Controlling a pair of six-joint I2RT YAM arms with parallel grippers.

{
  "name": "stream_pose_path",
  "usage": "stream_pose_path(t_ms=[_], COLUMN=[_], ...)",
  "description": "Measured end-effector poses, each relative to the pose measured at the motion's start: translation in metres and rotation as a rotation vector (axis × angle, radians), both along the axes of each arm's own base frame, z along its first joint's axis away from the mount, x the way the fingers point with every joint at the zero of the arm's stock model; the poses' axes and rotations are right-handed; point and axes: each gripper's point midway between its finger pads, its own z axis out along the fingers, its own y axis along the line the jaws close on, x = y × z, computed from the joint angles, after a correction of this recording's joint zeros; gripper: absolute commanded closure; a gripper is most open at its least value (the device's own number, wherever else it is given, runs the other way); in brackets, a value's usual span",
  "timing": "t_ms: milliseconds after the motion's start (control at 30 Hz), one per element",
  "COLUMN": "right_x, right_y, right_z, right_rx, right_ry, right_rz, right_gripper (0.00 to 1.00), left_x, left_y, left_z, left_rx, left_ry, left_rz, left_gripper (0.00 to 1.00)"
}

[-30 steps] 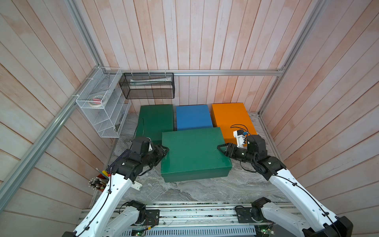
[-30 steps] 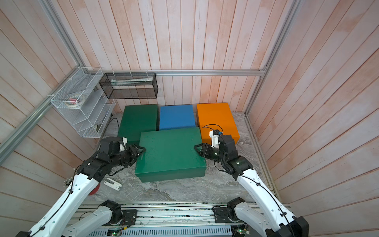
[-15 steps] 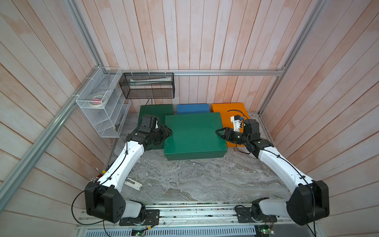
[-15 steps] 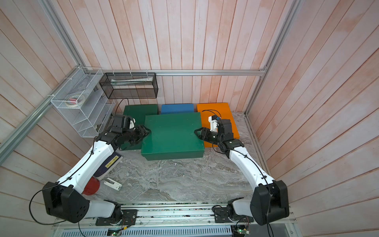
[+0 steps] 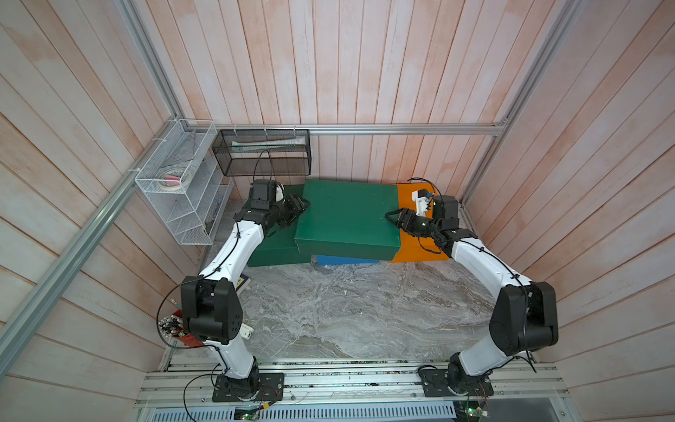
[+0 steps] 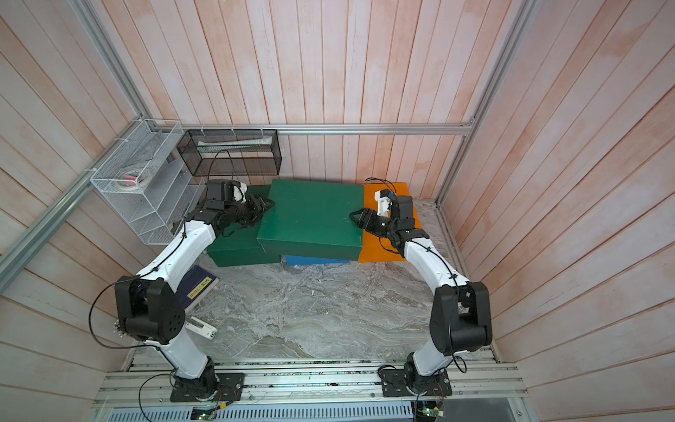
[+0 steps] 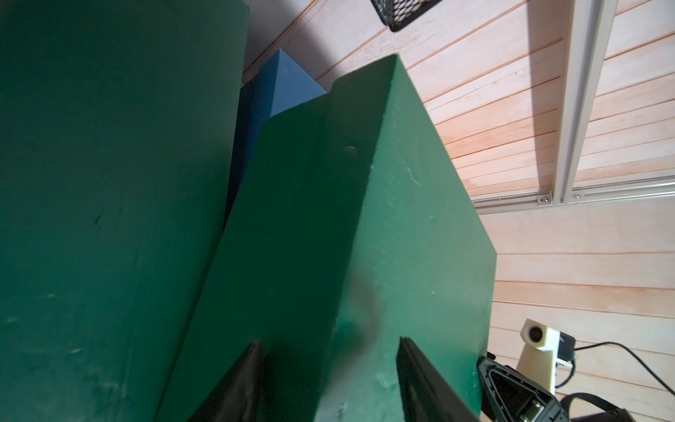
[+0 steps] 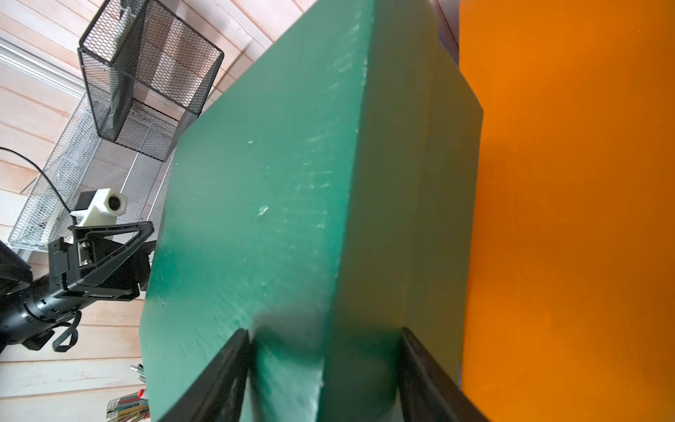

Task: Stack the shoeboxes
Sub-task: Pick up the shoebox from the center of the board, then place the shoebox at the shoebox.

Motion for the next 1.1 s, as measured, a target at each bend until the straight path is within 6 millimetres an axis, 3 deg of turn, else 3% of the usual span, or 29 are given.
stream_pose_path(t_ms=[167,333,500,667,900,1100], right_x=[0.013,0.021,0.025,0.028,0.033,0.026], right_y=[-0.001,0.0,0.0,0.0,-0.017,-0.045], right_z=[-0.004,-0.004,-0.005,-0.004,-0.003,0.012], right_rx=[0.012,0.021,0.027,0.03,0.029,0.024], right_ry=[0.008,0.002,-0.001,-0.003,-0.006,-0.041], right_rz=[0.003,0.012,0.024,0.027,-0.008,-0.071], right_gripper=[0.3,0.27,0.18,0.15,0.1,0.11], left_x=[0.016,0.018,0.02,0.022,0.015,-0.009], left_y=[0.0,0.0,-0.002,0.002,0.031,0.063], left_z=[-0.009,-0.006,-0.003,-0.001,0.004,0.032], left_rx=[-0.032,-0.056,-0.074,-0.082,-0.081,-0.072], left_ry=[0.006,-0.002,-0.008,-0.011,-0.02,-0.078], left_rz=[-0.015,-0.024,-0.035,-0.034,0.021,0.088], left_gripper=[0.39,0.36,0.19,0.14,0.13,0.13])
